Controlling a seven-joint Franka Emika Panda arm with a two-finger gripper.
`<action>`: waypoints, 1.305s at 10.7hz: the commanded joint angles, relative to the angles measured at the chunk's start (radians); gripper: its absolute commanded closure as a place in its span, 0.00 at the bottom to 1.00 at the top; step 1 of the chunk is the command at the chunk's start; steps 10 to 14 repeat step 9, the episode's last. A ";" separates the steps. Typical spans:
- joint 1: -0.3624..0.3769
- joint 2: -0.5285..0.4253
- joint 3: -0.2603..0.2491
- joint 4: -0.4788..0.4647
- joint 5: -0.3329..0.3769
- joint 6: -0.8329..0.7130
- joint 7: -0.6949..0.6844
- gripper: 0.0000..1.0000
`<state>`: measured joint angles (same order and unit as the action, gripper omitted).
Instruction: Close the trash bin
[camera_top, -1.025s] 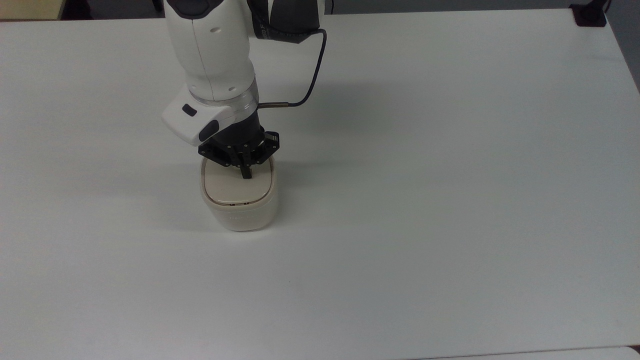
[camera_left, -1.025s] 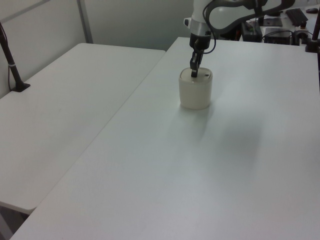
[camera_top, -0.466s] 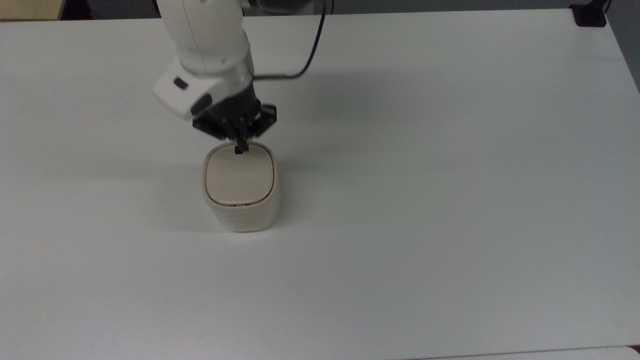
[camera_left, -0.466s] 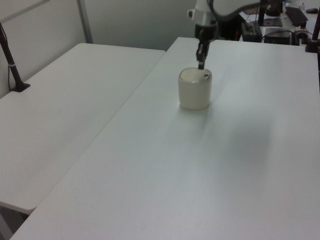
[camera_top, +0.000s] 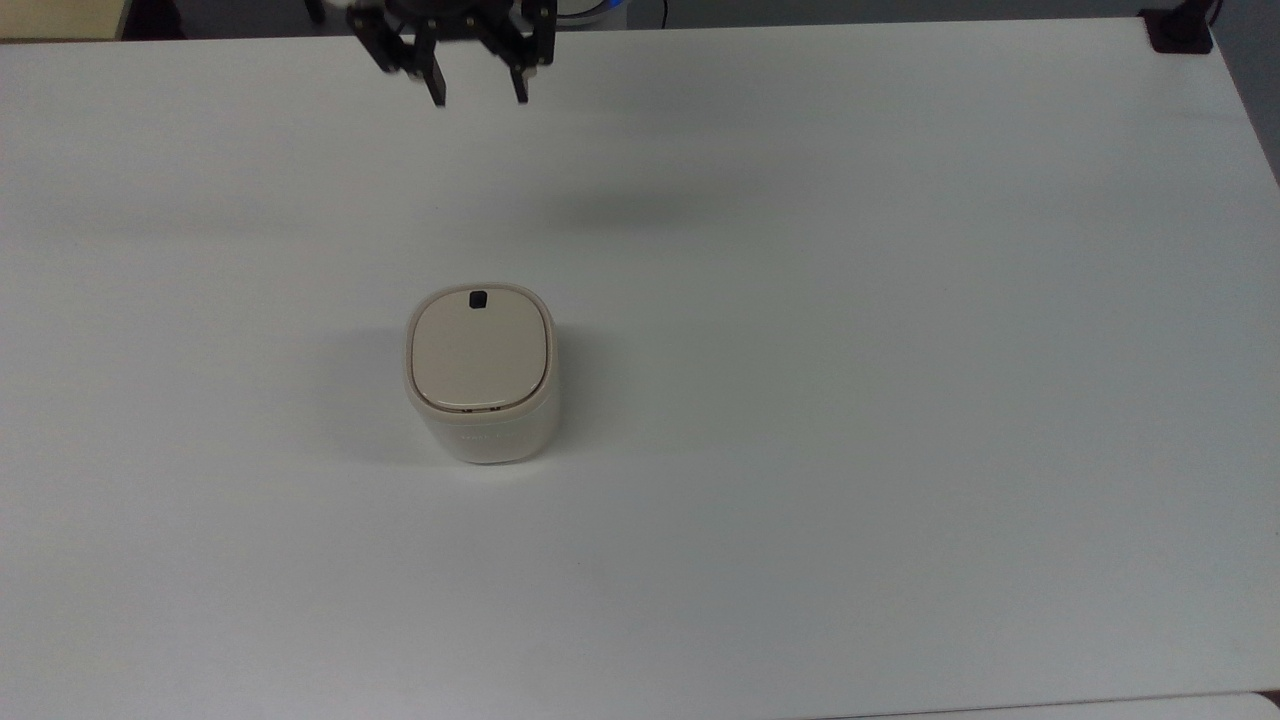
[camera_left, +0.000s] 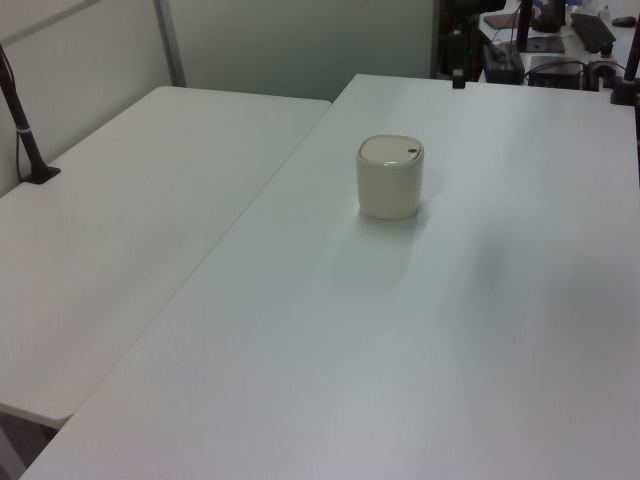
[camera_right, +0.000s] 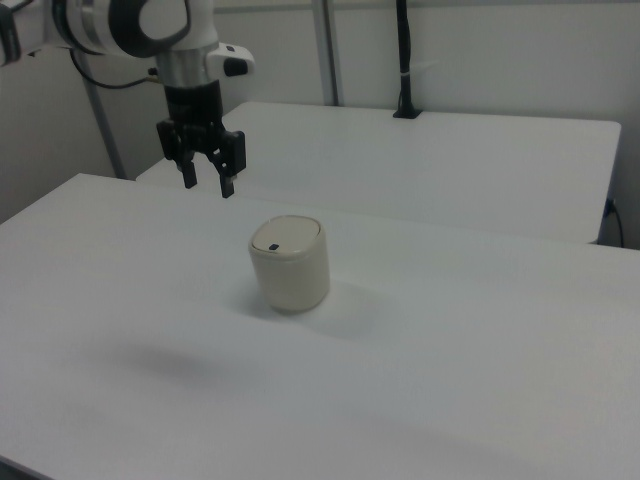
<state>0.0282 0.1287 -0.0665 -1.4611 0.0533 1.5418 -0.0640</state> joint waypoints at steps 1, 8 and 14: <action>0.061 -0.096 0.007 -0.114 -0.087 0.004 0.153 0.00; 0.055 -0.129 -0.001 -0.137 -0.086 0.063 0.207 0.00; 0.053 -0.129 -0.001 -0.137 -0.082 0.061 0.207 0.00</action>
